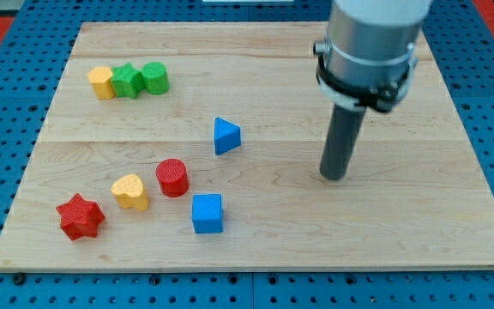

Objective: Slide the heart right to the green circle

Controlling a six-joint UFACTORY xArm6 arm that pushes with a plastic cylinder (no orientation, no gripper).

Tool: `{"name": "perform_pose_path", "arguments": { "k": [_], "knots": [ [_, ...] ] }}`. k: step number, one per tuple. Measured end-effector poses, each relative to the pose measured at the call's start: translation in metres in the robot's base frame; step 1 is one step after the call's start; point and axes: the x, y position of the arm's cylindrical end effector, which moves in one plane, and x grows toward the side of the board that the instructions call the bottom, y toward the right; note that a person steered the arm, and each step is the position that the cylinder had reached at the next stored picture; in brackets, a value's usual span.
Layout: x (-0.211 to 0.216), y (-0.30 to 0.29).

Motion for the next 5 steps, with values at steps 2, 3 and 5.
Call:
{"name": "perform_pose_path", "arguments": {
  "k": [2, 3, 5],
  "knots": [
    [0.073, -0.063],
    [0.095, -0.105],
    [0.049, -0.173]
  ]
}}
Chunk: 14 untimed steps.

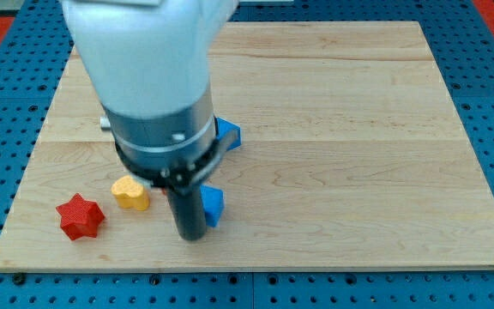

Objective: Slide the heart right to the green circle

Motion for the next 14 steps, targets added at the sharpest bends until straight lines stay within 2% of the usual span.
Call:
{"name": "perform_pose_path", "arguments": {
  "k": [1, 2, 3, 4, 5, 7, 9, 11, 12, 13, 14],
  "knots": [
    [-0.039, -0.004],
    [-0.033, -0.01],
    [0.008, -0.008],
    [0.009, -0.036],
    [-0.019, -0.066],
    [-0.105, -0.088],
    [-0.079, -0.105],
    [-0.09, -0.186],
    [-0.104, -0.157],
    [-0.119, -0.088],
    [-0.124, -0.076]
  ]
}}
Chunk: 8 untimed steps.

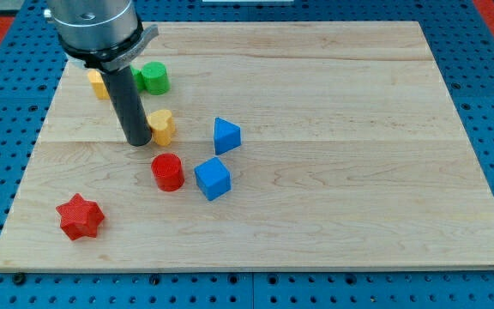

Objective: Slide the heart right to the green circle

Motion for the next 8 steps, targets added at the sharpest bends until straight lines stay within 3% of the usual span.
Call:
{"name": "perform_pose_path", "arguments": {
  "k": [1, 2, 4, 8],
  "knots": [
    [0.024, 0.0],
    [0.022, 0.017],
    [-0.042, 0.053],
    [-0.068, 0.045]
  ]
}}
